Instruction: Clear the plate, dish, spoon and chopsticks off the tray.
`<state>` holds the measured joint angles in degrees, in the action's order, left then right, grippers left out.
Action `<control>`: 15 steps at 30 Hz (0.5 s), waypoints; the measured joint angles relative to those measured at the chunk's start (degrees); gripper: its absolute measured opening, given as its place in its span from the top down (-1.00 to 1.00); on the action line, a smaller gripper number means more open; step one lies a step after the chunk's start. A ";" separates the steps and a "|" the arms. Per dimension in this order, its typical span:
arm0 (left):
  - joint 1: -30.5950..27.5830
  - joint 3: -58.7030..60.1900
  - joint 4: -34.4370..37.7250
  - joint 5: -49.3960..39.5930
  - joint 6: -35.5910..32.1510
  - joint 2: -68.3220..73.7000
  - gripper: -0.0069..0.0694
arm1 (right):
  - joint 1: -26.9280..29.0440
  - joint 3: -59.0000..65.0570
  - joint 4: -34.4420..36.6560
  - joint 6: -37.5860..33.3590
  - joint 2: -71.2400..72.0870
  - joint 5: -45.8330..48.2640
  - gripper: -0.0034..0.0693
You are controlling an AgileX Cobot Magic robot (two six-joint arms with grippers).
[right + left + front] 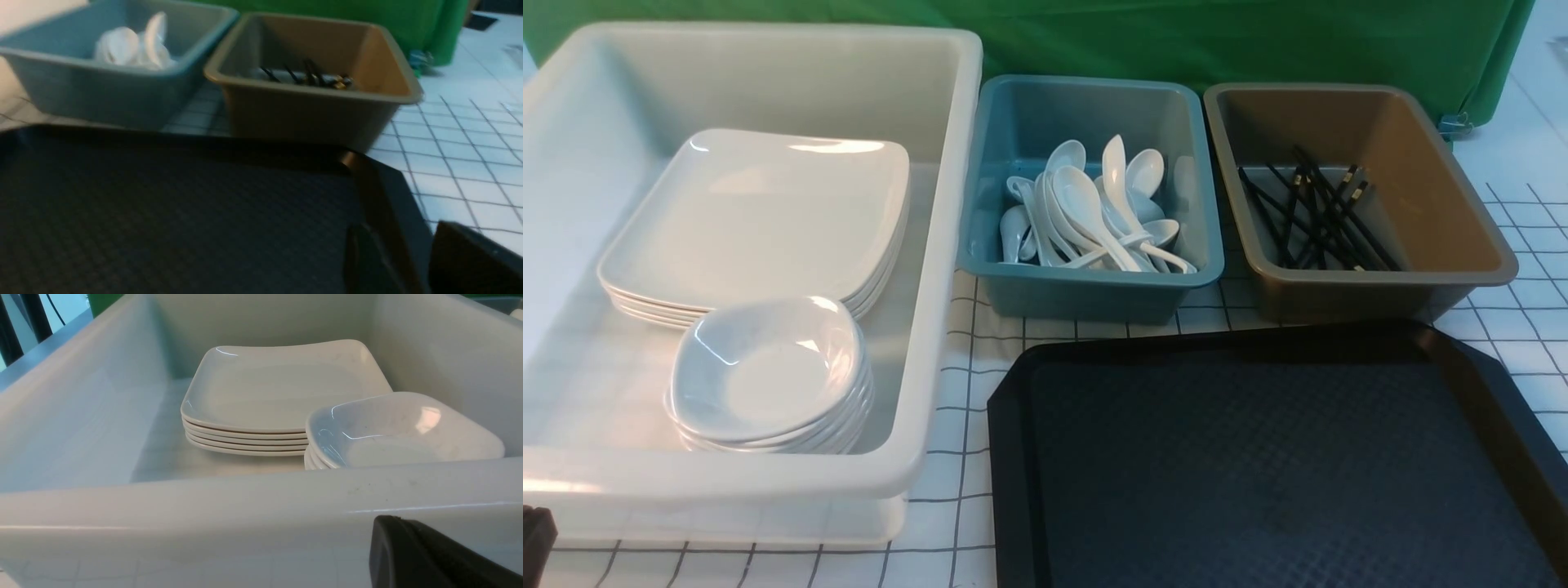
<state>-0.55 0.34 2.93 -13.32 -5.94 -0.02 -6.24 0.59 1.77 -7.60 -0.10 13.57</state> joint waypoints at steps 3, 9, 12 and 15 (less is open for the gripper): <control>0.00 0.00 0.00 0.00 -0.04 0.00 0.81 | 0.82 0.00 0.00 -0.48 0.00 0.50 0.22; 0.00 0.00 0.00 0.00 -0.04 0.00 0.81 | 2.03 0.00 0.00 -0.78 0.00 0.53 0.22; 0.00 0.00 0.00 0.00 -0.04 0.00 0.81 | 4.23 0.00 0.00 -0.01 0.00 0.61 0.22; 0.00 0.00 0.00 0.00 -0.04 0.00 0.81 | 5.15 0.02 0.00 0.10 0.00 0.60 0.22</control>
<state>-0.55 0.34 2.93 -13.32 -5.98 -0.02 -1.10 0.61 1.77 -7.50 -0.10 14.18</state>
